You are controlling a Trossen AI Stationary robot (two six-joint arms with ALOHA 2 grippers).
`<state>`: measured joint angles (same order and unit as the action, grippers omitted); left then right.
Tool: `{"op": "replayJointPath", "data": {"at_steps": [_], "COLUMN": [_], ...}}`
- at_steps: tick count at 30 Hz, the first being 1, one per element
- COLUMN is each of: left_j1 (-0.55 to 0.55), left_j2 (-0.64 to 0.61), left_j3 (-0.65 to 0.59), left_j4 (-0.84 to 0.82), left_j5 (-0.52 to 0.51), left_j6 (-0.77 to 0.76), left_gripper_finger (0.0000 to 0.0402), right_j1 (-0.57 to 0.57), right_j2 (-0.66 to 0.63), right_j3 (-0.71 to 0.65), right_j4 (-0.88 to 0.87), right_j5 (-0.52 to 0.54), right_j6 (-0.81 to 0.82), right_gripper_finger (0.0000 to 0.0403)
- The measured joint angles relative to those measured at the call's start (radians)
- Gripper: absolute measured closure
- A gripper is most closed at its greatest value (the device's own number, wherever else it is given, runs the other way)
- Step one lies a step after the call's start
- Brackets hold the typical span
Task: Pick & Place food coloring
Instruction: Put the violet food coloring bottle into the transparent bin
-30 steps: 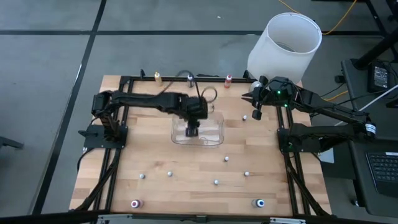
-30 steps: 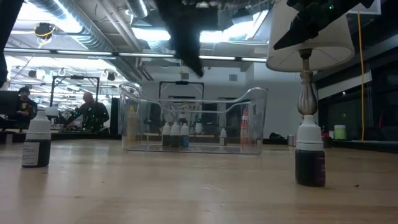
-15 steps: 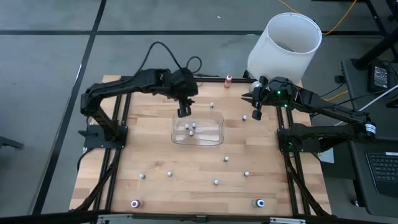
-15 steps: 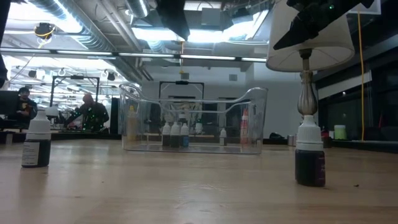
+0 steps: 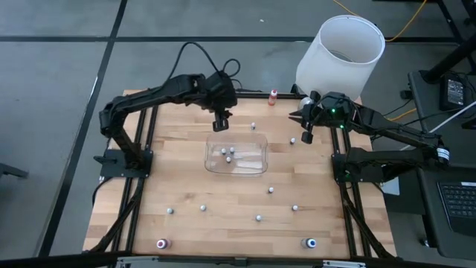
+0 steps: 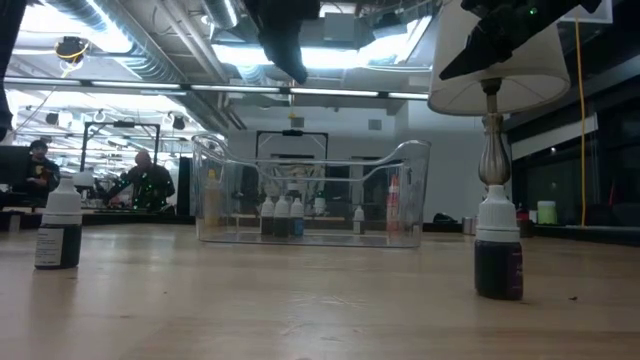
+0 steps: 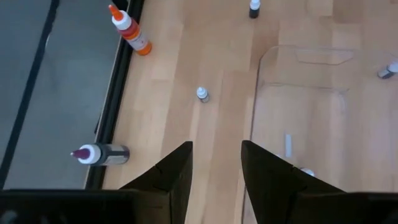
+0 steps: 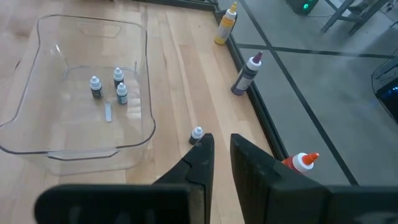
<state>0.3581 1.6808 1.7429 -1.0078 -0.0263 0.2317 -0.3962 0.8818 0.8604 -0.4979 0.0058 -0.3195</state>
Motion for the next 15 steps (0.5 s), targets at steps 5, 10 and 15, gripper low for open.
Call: {"op": "replayJointPath", "data": {"at_steps": [5,10,15], "left_j1": [0.018,0.039,0.056], "left_j2": [0.082,0.193,0.322], "left_j3": [0.081,0.207,0.34], "left_j4": [0.0,-0.019,-0.071], "left_j5": [0.018,0.02,0.016], "left_j6": [0.03,0.062,0.101], "left_gripper_finger": [0.0267,0.0267,0.0265], "right_j1": [0.0,0.0,0.0], "right_j2": [0.0,0.0,0.0], "right_j3": [0.0,0.0,0.0], "right_j4": [0.001,0.0,0.0], "right_j5": [0.0,-0.001,-0.001], "right_j6": [0.0,0.0,0.0], "right_gripper_finger": [0.0345,0.0345,0.0345]}}
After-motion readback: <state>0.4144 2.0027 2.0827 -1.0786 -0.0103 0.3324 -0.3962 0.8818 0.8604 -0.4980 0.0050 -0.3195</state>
